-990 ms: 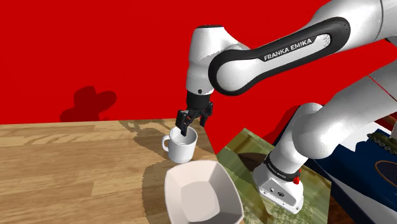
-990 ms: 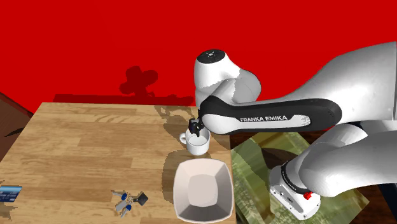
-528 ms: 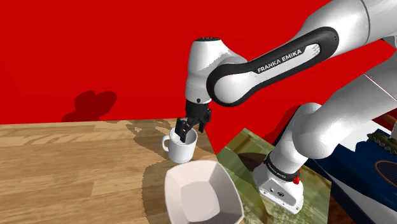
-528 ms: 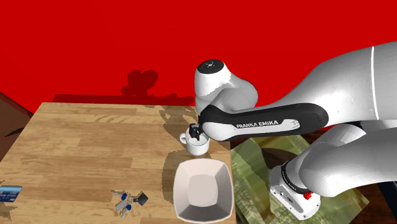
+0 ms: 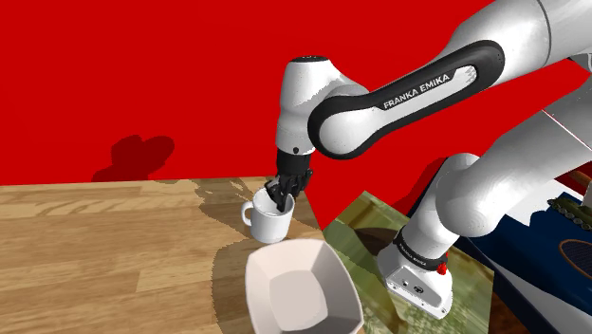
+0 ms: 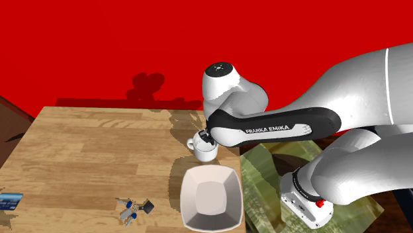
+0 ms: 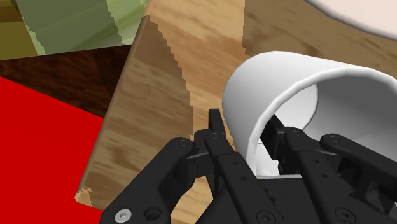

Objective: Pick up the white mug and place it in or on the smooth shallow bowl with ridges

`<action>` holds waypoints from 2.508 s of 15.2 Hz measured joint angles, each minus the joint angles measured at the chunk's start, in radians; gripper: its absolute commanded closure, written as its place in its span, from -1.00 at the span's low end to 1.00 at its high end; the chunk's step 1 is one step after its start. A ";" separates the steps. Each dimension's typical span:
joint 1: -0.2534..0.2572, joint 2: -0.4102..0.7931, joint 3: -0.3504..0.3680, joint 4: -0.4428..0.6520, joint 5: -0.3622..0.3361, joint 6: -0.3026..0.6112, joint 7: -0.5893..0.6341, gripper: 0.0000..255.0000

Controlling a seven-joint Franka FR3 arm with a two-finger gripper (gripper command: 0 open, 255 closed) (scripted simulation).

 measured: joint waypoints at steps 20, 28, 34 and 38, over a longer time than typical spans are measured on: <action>0.003 -0.097 -0.034 0.083 -0.004 -0.178 -0.003 1.00; 0.003 -0.139 -0.054 0.157 -0.013 -0.294 0.002 1.00; 0.019 -0.187 -0.053 0.188 -0.002 -0.370 0.023 1.00; 0.073 -0.263 -0.008 0.165 0.051 -0.410 0.094 1.00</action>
